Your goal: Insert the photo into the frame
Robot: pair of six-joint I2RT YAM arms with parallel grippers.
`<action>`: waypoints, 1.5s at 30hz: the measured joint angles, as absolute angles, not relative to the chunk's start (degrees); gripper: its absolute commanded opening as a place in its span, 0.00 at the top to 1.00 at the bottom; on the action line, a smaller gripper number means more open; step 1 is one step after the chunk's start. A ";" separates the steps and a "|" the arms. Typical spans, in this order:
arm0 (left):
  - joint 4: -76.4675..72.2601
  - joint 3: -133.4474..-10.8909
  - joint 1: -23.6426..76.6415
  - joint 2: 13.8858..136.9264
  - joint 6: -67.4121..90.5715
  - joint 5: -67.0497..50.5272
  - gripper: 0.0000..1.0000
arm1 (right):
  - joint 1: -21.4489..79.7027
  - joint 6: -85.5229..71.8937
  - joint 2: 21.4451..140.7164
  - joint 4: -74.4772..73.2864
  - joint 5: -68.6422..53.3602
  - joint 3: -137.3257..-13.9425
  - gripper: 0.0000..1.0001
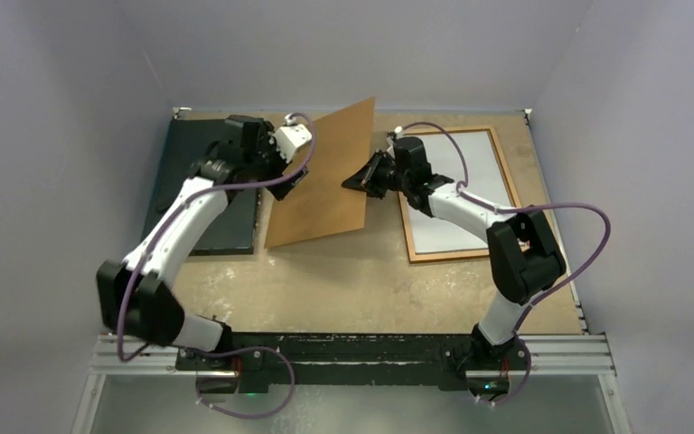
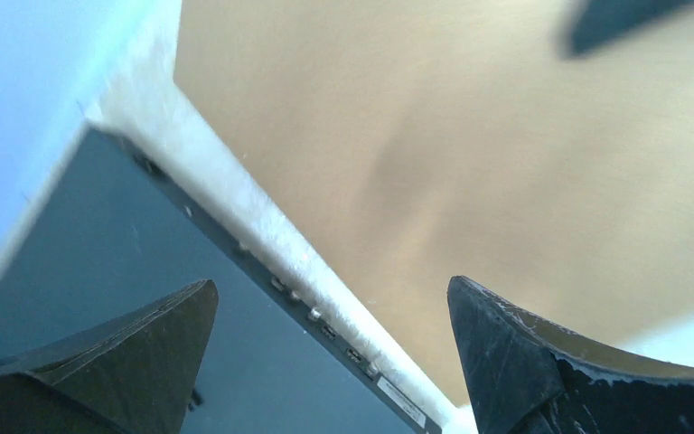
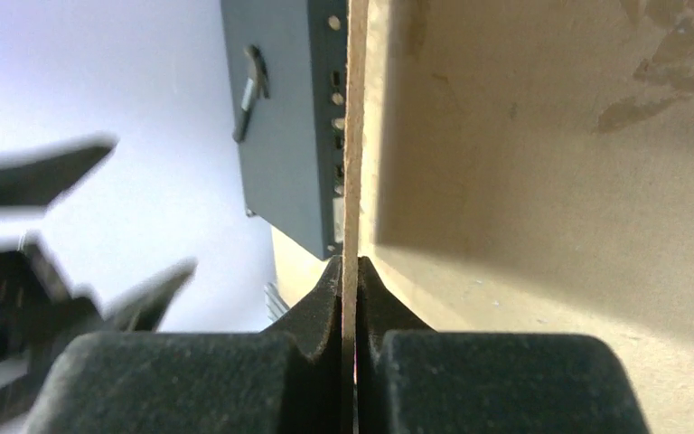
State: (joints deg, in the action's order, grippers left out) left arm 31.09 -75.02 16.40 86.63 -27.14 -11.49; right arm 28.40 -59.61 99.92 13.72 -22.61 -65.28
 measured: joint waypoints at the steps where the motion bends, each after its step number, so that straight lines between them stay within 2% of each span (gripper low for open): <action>1: 31.92 -74.74 17.45 82.76 -28.69 -12.99 0.02 | 28.25 -60.62 99.37 12.93 -21.82 -65.71 1.00; 6: 35.51 -69.91 26.28 69.06 -34.00 -16.73 0.02 | 27.77 -67.18 98.48 12.60 -18.31 -69.01 1.00; 12: 38.13 -60.16 32.29 64.27 -38.96 -12.29 0.07 | 27.77 -75.42 98.50 15.35 -17.50 -69.84 1.00; 17: 30.87 -55.94 32.56 61.58 -44.84 -5.58 0.15 | 28.05 -79.70 98.19 15.75 -17.61 -69.84 1.00; 23: 20.10 -52.95 32.82 59.40 -50.39 -0.01 0.19 | 28.38 -81.93 95.39 15.75 -17.69 -69.84 1.00; 25: 17.76 -51.62 33.06 58.30 -52.18 0.54 0.29 | 28.67 -82.61 94.37 16.25 -17.74 -69.84 1.00; 35: 11.35 -49.67 34.63 57.32 -59.72 2.35 0.64 | 31.83 -83.85 93.97 16.62 -18.09 -69.84 1.00; 36: 11.16 -49.54 34.65 57.36 -59.96 2.37 0.70 | 31.75 -84.01 93.84 16.60 -18.06 -69.84 1.00; 39: 10.90 -49.17 34.74 57.39 -60.88 2.33 1.00 | 31.73 -84.23 93.32 16.75 -17.58 -69.84 0.99; 45: 8.03 -48.99 35.07 57.30 -64.18 2.76 1.00 | 31.20 -83.26 91.77 12.53 -17.58 -69.82 0.71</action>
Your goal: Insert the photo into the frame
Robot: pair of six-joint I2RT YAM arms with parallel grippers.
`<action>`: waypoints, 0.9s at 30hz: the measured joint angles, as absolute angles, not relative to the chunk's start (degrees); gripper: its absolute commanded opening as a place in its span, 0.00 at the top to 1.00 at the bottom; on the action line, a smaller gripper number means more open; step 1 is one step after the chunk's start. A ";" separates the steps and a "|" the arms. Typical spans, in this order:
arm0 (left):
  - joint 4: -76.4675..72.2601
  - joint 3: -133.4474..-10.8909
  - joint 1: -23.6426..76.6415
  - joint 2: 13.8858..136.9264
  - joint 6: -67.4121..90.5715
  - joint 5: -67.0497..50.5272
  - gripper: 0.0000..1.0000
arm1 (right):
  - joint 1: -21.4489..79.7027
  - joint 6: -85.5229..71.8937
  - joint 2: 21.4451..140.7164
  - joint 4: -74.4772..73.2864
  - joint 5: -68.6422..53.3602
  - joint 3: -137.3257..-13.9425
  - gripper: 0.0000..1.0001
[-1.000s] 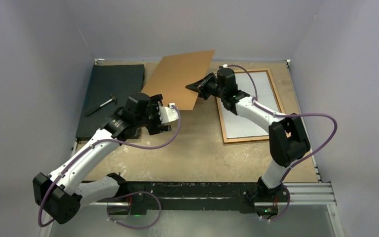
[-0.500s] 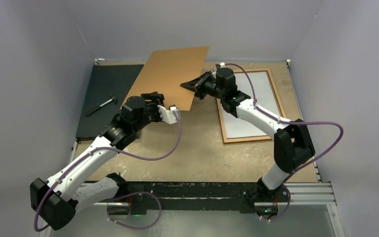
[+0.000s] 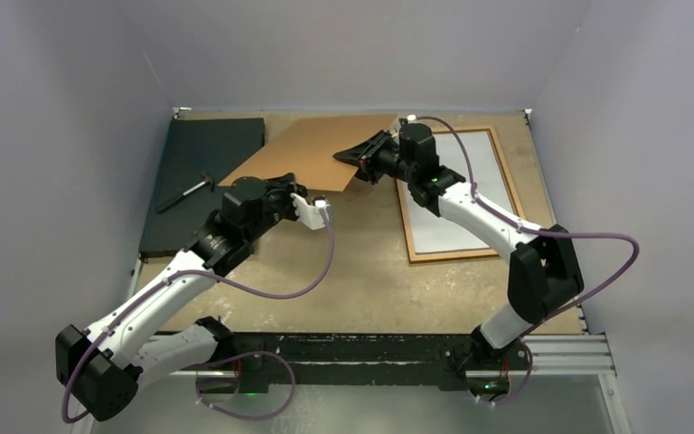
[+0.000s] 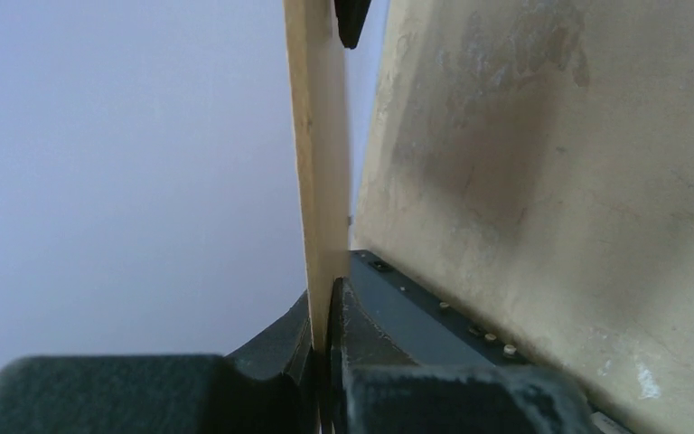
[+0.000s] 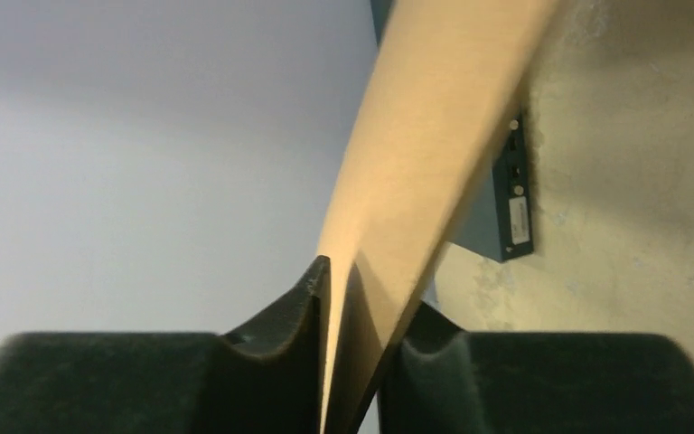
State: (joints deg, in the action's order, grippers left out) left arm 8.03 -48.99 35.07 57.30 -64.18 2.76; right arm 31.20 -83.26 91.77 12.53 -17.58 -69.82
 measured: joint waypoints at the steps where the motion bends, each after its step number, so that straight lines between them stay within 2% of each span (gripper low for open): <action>1: 7.92 -48.99 35.07 57.30 -64.10 2.81 1.00 | 31.20 -82.00 91.37 12.10 -17.74 -69.82 0.67; 4: 8.25 -49.06 35.00 57.30 -63.26 2.74 1.00 | 31.22 -77.47 89.41 9.26 -18.92 -69.82 0.54; 7: 9.85 -49.65 34.94 57.28 -63.29 2.81 1.00 | 31.09 -72.99 87.11 6.85 -20.43 -69.82 0.35; 12: 17.50 -52.80 34.63 57.28 -63.72 1.89 1.00 | 29.91 -63.94 82.89 0.58 -21.76 -69.82 0.20; 16: 24.47 -56.86 34.63 57.34 -64.14 0.27 1.00 | 26.61 -56.10 78.59 -6.48 -19.66 -69.82 0.21; 22: 30.52 -62.17 34.63 57.34 -64.75 -0.58 1.00 | 23.83 -46.06 72.25 -13.52 -9.45 -69.06 0.33; 27: 32.32 -64.05 34.63 56.75 -65.95 0.01 1.00 | 23.99 -40.14 72.99 -16.32 -1.45 -66.00 0.40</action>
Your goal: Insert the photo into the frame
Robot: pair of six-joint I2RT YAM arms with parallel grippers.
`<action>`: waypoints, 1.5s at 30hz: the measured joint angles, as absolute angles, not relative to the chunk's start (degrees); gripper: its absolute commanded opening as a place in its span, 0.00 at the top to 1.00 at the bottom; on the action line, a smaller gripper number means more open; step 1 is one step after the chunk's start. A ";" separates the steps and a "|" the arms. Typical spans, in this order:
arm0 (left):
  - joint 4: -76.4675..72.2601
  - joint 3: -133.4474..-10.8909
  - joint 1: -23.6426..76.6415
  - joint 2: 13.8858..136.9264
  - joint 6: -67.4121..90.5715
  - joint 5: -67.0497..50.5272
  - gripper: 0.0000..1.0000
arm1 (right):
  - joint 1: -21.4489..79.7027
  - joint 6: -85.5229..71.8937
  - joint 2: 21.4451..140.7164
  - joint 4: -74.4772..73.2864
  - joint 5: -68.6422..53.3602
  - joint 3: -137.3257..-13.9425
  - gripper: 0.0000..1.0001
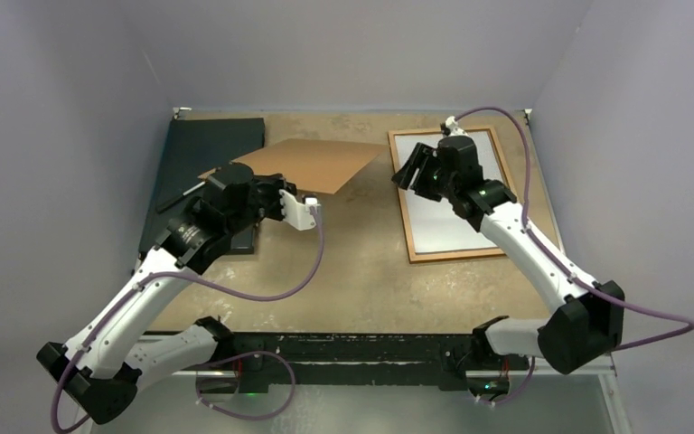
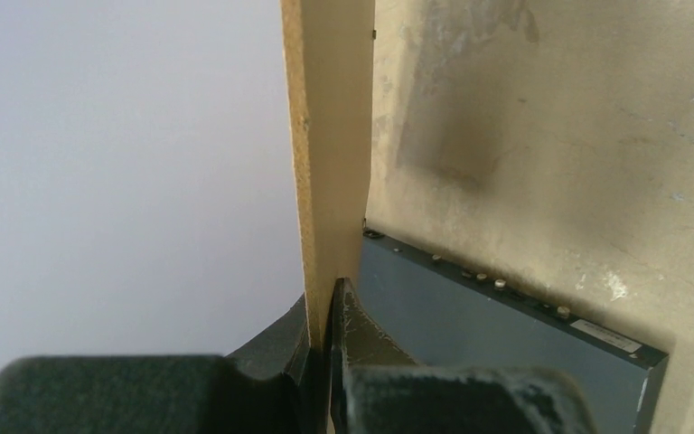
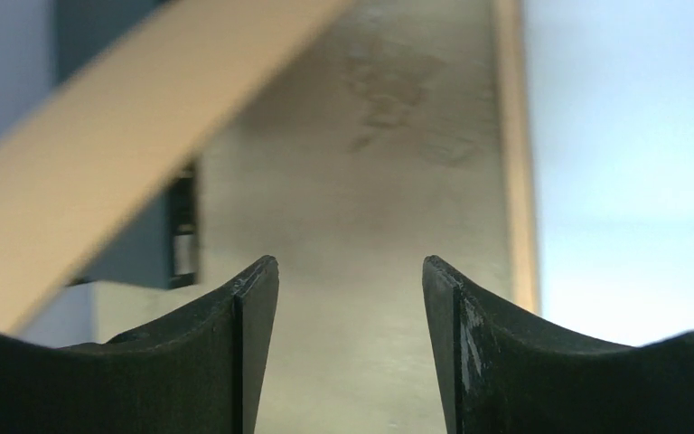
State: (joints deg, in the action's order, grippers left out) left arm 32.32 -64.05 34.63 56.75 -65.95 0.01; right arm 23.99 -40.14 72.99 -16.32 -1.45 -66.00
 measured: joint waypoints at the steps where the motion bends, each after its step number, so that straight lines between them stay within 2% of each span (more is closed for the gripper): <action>1: 32.32 -64.20 34.63 56.47 -66.30 0.34 1.00 | 23.99 -39.20 73.65 -16.80 0.08 -65.23 0.42; 9: 29.28 -64.62 34.63 52.27 -68.84 5.69 1.00 | 24.08 -33.63 80.34 -16.75 7.09 -60.45 0.56; 23: 27.14 -64.64 34.63 49.34 -68.29 10.09 1.00 | 29.54 -30.52 96.88 -12.84 17.28 -62.41 0.51; 39: 27.66 -66.02 34.63 49.67 -66.92 10.02 1.00 | 30.00 -29.26 101.12 -9.89 23.11 -63.05 0.57; 45: 27.70 -66.78 34.63 50.02 -66.63 10.00 1.00 | 30.00 -29.19 101.67 -9.08 23.29 -62.98 0.66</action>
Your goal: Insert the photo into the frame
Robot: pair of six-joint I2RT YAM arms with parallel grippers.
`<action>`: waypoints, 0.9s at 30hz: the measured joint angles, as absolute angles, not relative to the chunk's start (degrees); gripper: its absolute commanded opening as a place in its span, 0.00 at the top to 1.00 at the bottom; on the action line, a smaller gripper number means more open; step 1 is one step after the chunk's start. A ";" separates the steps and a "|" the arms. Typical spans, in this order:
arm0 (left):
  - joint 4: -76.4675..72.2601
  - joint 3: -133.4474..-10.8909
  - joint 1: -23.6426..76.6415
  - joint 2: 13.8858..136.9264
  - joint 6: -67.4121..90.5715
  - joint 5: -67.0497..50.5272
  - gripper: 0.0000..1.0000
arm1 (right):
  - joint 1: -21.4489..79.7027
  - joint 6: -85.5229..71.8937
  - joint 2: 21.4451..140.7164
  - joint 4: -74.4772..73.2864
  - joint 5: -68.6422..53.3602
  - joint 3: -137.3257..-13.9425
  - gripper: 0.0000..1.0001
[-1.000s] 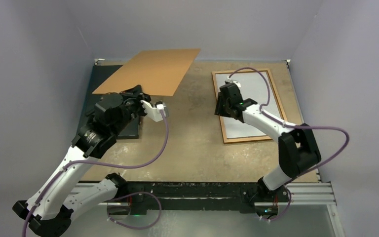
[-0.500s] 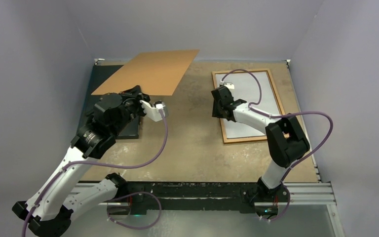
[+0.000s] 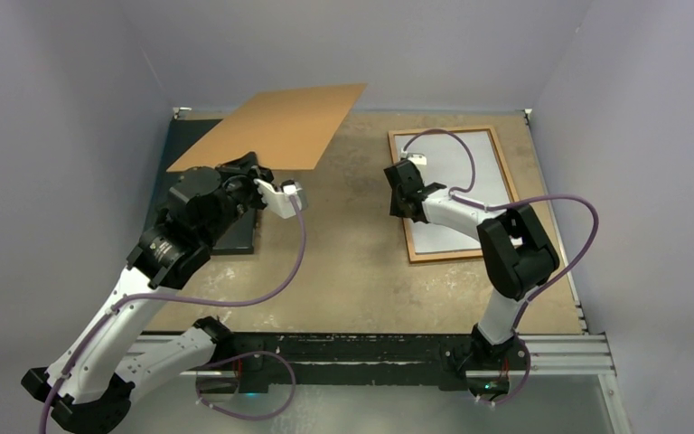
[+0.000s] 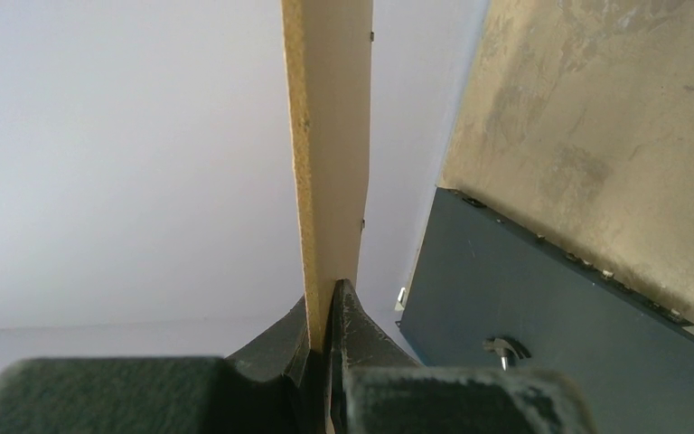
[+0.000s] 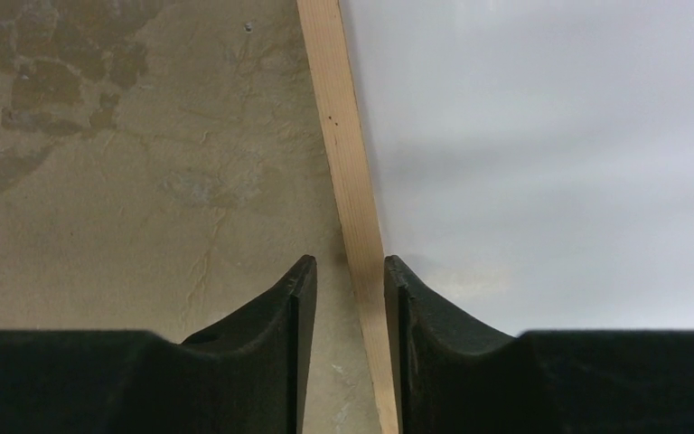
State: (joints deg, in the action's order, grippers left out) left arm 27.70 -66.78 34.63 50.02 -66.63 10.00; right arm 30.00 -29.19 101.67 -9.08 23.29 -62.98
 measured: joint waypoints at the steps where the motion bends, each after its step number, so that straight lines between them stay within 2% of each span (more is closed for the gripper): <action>1: 27.73 -66.94 34.63 50.13 -66.61 9.98 1.00 | 30.00 -29.15 101.67 -8.88 23.29 -62.98 0.66; 11: 27.92 -67.31 34.63 50.78 -66.61 9.67 1.00 | 30.46 -29.26 101.89 -7.66 24.60 -61.87 0.62; 16: 27.94 -67.33 34.63 50.87 -66.57 9.41 1.00 | 30.48 -29.34 101.89 -7.40 25.04 -60.93 0.62; 27: 27.92 -67.40 34.63 50.89 -66.48 9.19 1.00 | 31.77 -29.63 101.93 -6.94 26.02 -60.40 0.86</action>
State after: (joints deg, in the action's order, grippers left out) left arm 27.92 -67.40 34.63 50.89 -66.48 9.19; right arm 31.77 -29.63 101.93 -6.94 26.02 -60.40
